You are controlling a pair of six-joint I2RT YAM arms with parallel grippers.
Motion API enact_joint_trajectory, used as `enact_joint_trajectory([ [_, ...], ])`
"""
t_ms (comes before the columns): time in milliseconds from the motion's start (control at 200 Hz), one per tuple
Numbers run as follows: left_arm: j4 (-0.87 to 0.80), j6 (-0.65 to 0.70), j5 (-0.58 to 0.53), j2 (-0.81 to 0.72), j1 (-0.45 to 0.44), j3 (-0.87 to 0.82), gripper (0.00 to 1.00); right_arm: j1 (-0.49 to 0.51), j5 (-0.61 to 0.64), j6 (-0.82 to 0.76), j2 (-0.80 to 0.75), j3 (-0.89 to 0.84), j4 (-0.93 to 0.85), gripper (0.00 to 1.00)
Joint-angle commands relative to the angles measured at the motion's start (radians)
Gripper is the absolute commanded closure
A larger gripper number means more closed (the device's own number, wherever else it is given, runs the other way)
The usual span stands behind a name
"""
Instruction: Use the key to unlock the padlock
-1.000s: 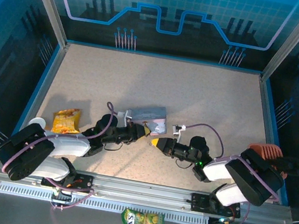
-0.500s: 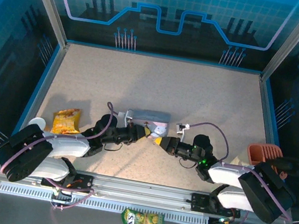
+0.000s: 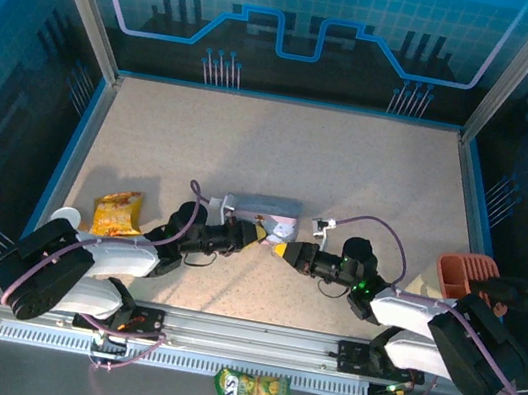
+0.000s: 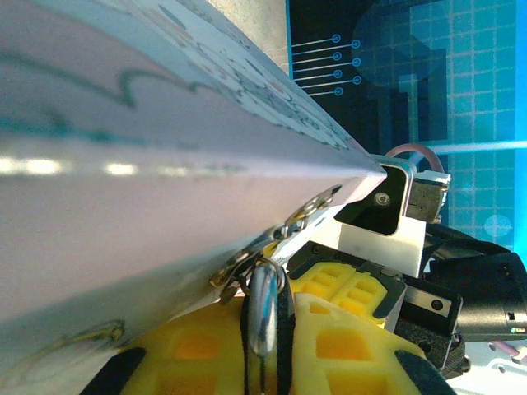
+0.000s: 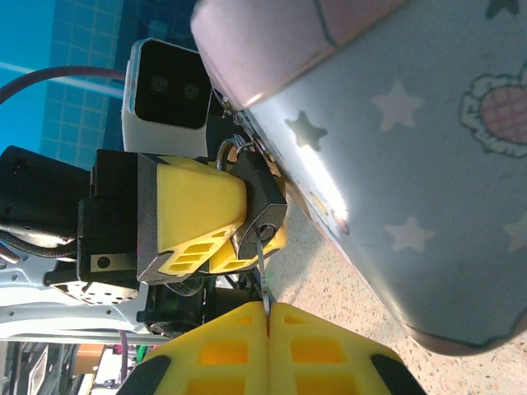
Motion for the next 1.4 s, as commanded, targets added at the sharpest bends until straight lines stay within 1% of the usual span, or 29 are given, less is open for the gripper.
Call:
enact_joint_trajectory([
  [0, 0.149, -0.019, 0.032, -0.004, -0.011, 0.029, 1.00, 0.006, 0.006, -0.014, -0.012, 0.015, 0.018, 1.00],
  [400, 0.156, -0.031, 0.031, -0.012, -0.042, 0.033, 1.00, 0.003, 0.020, 0.010, 0.006, 0.024, 0.068, 1.00],
  [615, 0.161, -0.030, 0.028, -0.009, -0.055, 0.032, 1.00, -0.009, 0.032, 0.029, -0.002, 0.024, 0.057, 1.00],
  [780, 0.157, -0.021, 0.036, -0.004, -0.060, 0.039, 1.00, -0.023, 0.038, 0.098, -0.006, 0.029, 0.016, 1.00],
  [1006, 0.170, -0.018, 0.042, 0.007, -0.073, 0.053, 1.00, -0.043, 0.072, 0.100, -0.069, 0.028, -0.062, 1.00],
  [1281, 0.176, -0.023, 0.026, 0.005, -0.090, 0.064, 1.00, -0.047, 0.071, 0.123, -0.068, 0.034, -0.026, 1.00],
  [1396, 0.173, -0.022, 0.008, 0.002, -0.099, 0.073, 1.00, -0.026, 0.086, 0.117, -0.071, 0.038, -0.019, 1.00],
])
